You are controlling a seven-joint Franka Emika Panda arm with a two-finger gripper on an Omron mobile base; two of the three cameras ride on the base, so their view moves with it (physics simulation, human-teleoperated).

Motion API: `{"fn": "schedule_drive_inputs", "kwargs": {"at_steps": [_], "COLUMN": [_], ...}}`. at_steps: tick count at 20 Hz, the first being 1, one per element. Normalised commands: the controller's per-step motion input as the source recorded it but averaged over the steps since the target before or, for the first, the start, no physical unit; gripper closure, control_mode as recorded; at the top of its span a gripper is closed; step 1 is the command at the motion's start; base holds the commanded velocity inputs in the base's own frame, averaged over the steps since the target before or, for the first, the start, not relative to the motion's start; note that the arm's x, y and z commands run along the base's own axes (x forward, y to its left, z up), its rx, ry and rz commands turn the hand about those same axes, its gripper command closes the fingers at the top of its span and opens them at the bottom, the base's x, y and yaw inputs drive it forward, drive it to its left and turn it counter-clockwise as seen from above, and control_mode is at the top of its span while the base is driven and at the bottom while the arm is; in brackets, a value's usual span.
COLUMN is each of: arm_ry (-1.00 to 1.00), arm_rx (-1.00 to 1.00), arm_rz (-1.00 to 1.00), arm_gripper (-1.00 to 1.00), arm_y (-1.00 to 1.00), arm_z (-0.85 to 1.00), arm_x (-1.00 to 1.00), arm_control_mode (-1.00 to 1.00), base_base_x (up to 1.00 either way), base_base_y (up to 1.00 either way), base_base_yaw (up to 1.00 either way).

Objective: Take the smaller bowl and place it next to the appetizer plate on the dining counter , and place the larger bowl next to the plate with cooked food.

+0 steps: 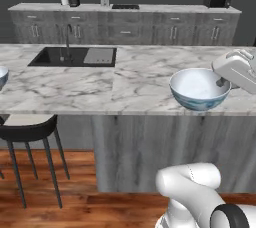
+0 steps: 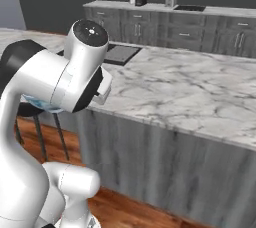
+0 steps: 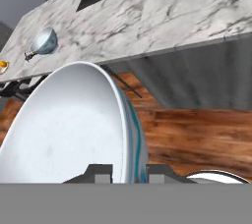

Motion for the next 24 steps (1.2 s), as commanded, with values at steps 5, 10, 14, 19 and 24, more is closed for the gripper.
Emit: {"fn": "schedule_drive_inputs", "kwargs": {"at_steps": [5,10,14,19,24], "arm_ry": [0.0,0.0,0.0,0.0,0.0], "arm_rx": [0.0,0.0,0.0,0.0,0.0], "arm_rz": [0.0,0.0,0.0,0.0,0.0], "arm_gripper": [1.0,1.0,1.0,1.0,1.0], "arm_y": [0.0,0.0,0.0,0.0,0.0], "arm_z": [0.0,0.0,0.0,0.0,0.0], "arm_x": [0.0,0.0,0.0,0.0,0.0], "arm_control_mode": [1.0,1.0,1.0,1.0,1.0], "base_base_x": [0.0,0.0,0.0,0.0,0.0], "base_base_y": [1.0,1.0,1.0,1.0,1.0], "base_base_yaw": [0.0,0.0,0.0,0.0,-0.01]}}
